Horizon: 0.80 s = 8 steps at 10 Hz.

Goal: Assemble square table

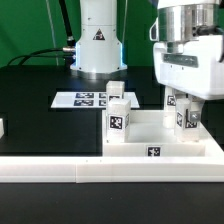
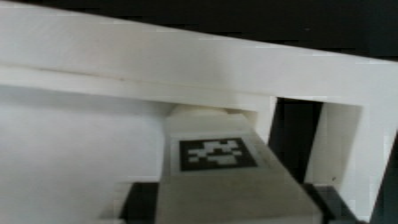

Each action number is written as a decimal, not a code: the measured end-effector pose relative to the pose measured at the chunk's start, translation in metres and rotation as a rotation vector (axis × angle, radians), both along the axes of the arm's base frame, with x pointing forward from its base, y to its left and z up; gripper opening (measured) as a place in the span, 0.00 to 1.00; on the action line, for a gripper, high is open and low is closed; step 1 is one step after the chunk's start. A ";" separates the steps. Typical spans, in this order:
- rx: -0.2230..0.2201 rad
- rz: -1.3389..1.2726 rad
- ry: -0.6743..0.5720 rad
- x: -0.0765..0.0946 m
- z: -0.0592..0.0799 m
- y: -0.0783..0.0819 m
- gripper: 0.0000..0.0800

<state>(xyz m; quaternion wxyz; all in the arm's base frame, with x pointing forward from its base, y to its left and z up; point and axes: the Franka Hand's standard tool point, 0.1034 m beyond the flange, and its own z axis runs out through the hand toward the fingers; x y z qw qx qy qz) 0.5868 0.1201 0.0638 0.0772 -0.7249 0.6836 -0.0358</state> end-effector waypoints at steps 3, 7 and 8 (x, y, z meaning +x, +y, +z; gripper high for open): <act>0.053 -0.254 0.018 -0.002 0.000 0.000 0.36; 0.059 -0.265 0.021 -0.002 -0.001 0.000 0.59; 0.053 -0.199 0.028 -0.001 0.000 0.001 0.74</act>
Offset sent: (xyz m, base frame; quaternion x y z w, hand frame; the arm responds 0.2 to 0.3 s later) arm -0.0009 0.0021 0.0011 -0.0261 -0.0133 0.1633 0.9861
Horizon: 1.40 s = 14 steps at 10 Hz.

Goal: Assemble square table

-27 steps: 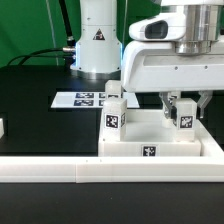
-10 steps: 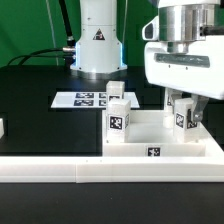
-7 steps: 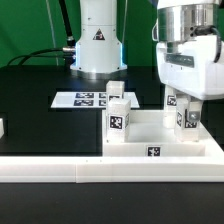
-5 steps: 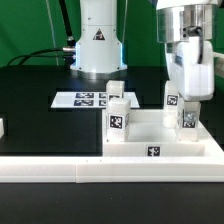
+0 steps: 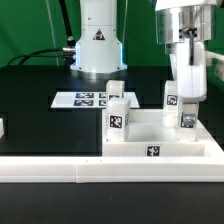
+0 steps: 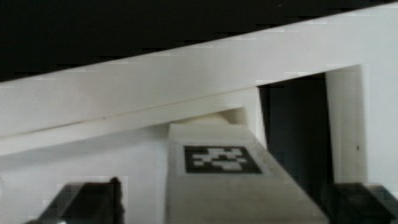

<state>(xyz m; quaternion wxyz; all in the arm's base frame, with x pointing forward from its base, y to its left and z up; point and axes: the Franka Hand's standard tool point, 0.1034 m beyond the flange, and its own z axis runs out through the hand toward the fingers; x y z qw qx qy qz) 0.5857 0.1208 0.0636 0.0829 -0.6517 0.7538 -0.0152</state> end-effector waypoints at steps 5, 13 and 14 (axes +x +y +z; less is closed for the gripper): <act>-0.059 0.405 -0.040 0.003 0.002 0.000 0.81; -0.190 1.304 -0.016 0.000 0.003 0.002 0.81; -0.196 1.340 -0.016 0.001 0.004 0.003 0.81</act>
Offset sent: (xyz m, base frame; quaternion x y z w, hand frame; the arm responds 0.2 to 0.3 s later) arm 0.0000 0.0000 0.0000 0.0000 0.0000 -0.1938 0.9810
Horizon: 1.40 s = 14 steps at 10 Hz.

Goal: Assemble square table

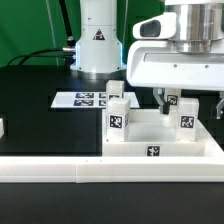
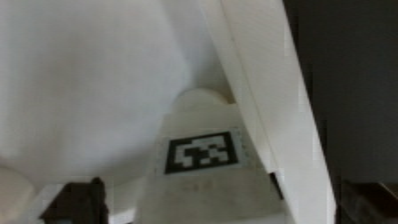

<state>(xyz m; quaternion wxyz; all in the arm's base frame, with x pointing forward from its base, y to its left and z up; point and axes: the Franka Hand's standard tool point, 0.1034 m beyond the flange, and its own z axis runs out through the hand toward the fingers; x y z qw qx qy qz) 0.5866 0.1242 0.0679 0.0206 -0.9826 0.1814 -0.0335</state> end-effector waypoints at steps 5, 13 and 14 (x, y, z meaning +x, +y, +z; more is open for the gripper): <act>-0.027 0.244 -0.008 0.002 0.000 -0.008 0.48; -0.008 -0.154 -0.041 0.004 0.000 -0.018 0.36; -0.007 -0.235 -0.042 0.004 0.000 -0.023 0.36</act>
Offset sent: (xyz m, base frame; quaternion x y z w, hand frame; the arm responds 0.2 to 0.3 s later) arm 0.0000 0.0000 0.0000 0.0000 0.0000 -0.1938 0.9810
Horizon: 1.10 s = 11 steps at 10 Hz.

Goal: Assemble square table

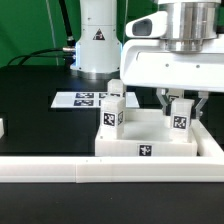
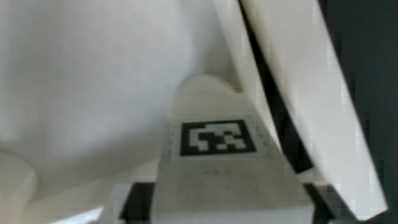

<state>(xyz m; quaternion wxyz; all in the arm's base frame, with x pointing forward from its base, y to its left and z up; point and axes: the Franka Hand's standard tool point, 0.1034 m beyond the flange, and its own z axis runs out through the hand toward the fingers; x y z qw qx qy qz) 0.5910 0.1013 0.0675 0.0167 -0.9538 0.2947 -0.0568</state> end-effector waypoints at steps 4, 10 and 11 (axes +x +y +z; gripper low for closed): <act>-0.006 -0.206 0.002 -0.002 0.000 -0.017 0.37; -0.007 -0.192 0.002 -0.002 0.000 -0.016 0.80; -0.007 -0.192 0.002 -0.002 0.000 -0.016 0.81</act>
Offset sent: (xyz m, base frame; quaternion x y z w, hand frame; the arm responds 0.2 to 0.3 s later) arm 0.0000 0.0000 0.0000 0.0000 0.0000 0.1938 0.9810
